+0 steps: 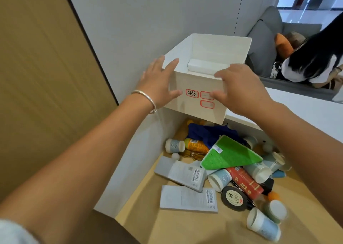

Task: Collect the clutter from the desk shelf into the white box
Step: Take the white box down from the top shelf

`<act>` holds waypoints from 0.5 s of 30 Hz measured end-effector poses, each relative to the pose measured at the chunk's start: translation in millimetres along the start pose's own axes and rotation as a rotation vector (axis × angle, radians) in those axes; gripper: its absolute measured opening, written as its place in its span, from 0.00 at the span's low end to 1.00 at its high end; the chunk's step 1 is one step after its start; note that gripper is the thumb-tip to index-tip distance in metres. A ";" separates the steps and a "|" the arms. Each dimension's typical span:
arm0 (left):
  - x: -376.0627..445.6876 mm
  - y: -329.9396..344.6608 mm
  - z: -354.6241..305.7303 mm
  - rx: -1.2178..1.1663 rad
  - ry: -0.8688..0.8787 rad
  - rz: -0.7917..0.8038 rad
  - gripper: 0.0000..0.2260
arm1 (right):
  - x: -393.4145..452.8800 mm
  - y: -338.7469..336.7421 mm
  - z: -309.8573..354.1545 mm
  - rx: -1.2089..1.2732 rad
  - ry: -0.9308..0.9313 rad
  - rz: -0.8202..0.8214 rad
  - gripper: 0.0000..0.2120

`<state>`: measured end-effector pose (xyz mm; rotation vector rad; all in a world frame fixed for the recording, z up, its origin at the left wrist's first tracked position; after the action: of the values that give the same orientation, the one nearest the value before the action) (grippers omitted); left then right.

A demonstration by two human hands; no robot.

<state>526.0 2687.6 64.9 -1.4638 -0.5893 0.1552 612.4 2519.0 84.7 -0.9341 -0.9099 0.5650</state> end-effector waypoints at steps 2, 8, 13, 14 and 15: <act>9.7 -2.5 -4.6 0.004 0.035 -0.028 0.27 | -0.2 1.5 0.9 0.025 -0.028 -0.005 0.20; -25.3 -22.8 -9.8 -0.033 0.100 -0.175 0.16 | -29.9 -6.6 14.1 0.115 -0.064 -0.047 0.15; -97.3 -36.1 -9.7 -0.083 0.201 -0.274 0.15 | -90.0 -15.1 50.2 0.119 -0.079 -0.069 0.14; -111.6 -38.7 -8.9 -0.103 0.218 -0.282 0.15 | -103.4 -16.5 58.6 0.117 -0.075 -0.071 0.14; -126.2 -41.1 -8.1 -0.122 0.232 -0.288 0.15 | -117.2 -17.7 67.2 0.111 -0.071 -0.075 0.14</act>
<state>412.2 2618.9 69.2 -1.4719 -0.6200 -0.2770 494.9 2451.2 71.0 -0.7812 -0.9633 0.5818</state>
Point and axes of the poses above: each hand's wrist, its own x-axis towards the middle knuckle, its own y-axis out of the palm, z = x × y, the point moved 10 cm from there along x, towards the middle knuckle, and after that the axes turned 9 degrees about x, right-handed, at the moved point
